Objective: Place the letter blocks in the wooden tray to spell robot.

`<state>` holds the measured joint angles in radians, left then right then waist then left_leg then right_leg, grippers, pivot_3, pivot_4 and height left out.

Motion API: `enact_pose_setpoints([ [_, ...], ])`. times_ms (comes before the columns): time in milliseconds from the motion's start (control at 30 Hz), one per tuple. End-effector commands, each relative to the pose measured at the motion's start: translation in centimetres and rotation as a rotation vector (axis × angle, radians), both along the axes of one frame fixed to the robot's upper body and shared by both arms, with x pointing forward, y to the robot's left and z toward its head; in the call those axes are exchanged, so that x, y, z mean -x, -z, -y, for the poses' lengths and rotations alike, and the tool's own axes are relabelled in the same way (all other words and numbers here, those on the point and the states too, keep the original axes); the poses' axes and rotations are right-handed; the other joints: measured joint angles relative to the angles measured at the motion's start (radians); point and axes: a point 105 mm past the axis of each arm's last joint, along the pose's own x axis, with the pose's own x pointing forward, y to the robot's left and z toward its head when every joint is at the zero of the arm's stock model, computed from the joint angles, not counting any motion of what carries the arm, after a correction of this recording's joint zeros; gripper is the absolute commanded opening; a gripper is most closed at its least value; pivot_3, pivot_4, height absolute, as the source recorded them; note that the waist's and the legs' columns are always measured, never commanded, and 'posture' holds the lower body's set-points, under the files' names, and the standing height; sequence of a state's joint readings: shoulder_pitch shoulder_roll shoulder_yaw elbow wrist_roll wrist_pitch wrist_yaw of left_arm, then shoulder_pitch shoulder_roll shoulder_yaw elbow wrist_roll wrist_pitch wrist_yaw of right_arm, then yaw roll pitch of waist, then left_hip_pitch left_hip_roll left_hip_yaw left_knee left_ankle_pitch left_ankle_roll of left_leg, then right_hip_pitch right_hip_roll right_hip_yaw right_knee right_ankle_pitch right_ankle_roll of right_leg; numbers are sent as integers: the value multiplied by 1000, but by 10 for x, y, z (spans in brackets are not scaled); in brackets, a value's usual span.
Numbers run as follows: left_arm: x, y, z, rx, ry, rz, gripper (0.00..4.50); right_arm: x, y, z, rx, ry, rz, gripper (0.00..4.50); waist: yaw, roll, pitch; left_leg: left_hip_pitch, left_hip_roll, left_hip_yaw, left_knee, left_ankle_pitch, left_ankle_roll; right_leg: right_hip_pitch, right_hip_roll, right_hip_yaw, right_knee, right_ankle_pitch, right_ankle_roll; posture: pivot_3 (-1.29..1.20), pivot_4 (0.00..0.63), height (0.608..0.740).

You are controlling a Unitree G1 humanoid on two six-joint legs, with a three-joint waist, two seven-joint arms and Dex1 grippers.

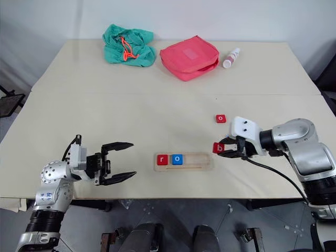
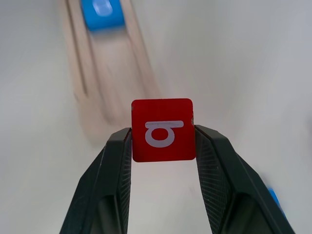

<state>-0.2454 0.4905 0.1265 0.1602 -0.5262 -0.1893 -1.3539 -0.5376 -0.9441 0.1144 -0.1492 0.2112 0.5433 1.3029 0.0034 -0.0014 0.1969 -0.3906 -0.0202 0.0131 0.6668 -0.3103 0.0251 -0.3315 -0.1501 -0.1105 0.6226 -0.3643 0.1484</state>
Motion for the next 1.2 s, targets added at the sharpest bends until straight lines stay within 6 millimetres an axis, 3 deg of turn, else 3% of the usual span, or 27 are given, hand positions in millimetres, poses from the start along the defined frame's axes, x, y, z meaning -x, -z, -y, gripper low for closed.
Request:
enact_pose_setpoints([
  [33,0,-5,-1,-15,13,36,4500,5,-6,-20,5,-28,19,1466,-1,0,0,0,0,0,0,0,0,0,0,0,0,0,0,0,150,740],
  [167,0,-5,-1,-22,24,42,4500,7,7,-41,19,-78,-17,1466,-4,0,0,0,0,0,0,0,0,0,0,0,0,0,0,0,150,740],
  [467,5,-7,-3,-23,9,50,4500,-8,16,-57,31,-111,-6,1466,-6,0,0,0,0,-1,0,0,0,0,0,0,1,0,0,0,150,740],
  [800,11,-6,-4,-19,-22,48,4500,-7,25,-69,37,-173,-21,1466,-5,0,0,0,0,-2,-1,0,0,-1,0,-1,1,0,0,0,150,740],
  [967,11,-6,-3,-18,-27,49,4500,-5,30,-70,59,-189,-27,3190,-5,0,0,0,-1,-2,-1,0,0,-1,0,-1,1,0,0,0,150,740],
  [1100,10,-6,-3,-16,-31,51,4500,-6,20,-72,30,-176,4,4490,-5,0,0,0,0,-2,-1,0,0,-1,0,-1,1,0,0,0,150,740],
  [1200,8,-7,-2,-13,-31,52,4500,-2,7,-67,-16,-160,20,4490,-4,0,0,0,0,-2,-1,0,0,-1,0,-1,1,0,0,0,150,740],
])
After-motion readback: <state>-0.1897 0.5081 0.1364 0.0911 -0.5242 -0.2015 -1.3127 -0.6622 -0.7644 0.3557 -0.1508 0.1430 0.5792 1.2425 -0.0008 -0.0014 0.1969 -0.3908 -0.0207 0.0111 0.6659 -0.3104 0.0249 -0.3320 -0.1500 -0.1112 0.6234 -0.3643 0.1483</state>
